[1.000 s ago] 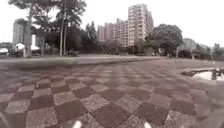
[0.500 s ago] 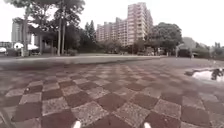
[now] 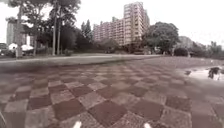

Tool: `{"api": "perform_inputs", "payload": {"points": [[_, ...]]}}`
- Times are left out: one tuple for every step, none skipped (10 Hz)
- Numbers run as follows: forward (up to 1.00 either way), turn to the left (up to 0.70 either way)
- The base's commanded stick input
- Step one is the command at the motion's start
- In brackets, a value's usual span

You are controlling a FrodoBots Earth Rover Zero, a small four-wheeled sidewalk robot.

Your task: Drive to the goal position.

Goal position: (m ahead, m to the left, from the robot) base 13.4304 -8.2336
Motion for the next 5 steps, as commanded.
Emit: {"api": "perform_inputs", "payload": {"points": [[0.50,-0.50],[0.50,-0.50],[0.50,-0.45],[0.50,0.00],[0.50,0.00]]}}
